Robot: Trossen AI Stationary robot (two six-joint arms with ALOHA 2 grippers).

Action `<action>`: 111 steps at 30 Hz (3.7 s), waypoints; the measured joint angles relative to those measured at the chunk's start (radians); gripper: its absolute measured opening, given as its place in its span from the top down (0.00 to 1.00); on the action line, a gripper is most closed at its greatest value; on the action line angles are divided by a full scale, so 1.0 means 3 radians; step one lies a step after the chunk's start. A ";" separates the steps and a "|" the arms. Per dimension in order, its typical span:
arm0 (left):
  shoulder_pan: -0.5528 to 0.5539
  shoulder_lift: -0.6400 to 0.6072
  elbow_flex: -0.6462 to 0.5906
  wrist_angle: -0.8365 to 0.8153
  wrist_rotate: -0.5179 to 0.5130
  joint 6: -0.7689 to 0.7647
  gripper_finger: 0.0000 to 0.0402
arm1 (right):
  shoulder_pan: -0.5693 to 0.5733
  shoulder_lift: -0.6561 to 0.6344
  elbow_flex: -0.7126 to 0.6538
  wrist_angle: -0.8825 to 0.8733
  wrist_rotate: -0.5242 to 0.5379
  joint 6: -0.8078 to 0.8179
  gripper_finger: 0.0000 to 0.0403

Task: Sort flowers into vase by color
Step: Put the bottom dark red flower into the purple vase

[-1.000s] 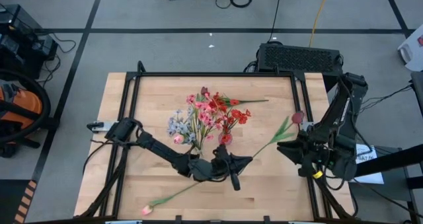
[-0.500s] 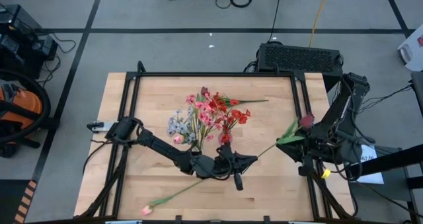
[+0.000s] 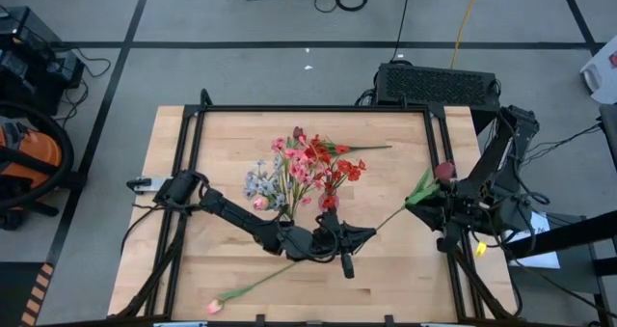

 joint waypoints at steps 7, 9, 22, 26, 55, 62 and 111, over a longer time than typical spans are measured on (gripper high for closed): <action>0.0004 0.0000 0.0000 -0.0001 0.0036 -0.0001 1.00 | -0.0126 0.0001 0.0000 -0.0021 -0.0018 -0.0011 0.94; 0.0003 0.0000 0.0000 -0.0001 0.0037 0.0000 1.00 | -0.0125 0.0001 0.0000 -0.0029 -0.0018 -0.0054 0.98; 0.0000 0.0000 0.0000 0.0001 0.0054 0.0184 0.75 | -0.0125 0.0001 0.0000 -0.0069 -0.0129 -0.0098 1.00; -0.0003 -0.0190 -0.0003 -0.0427 0.0224 0.0169 0.64 | -0.0123 -0.0002 0.0000 -0.0065 -0.0191 -0.0122 1.00; -0.0141 -0.3722 -0.0654 -0.4431 -0.0021 0.0158 0.60 | -0.0874 0.0948 0.0000 0.1003 -0.0279 -0.1880 1.00; -0.0140 -0.4384 -0.1581 -0.4413 -0.0202 -0.0368 0.60 | -0.1329 0.1121 0.0000 0.1998 -0.0728 -0.2964 1.00; -0.0140 -0.5233 -0.2523 -0.4312 -0.0338 -0.0872 0.60 | -0.1904 0.1347 0.0847 0.0148 -0.1307 -0.2144 1.00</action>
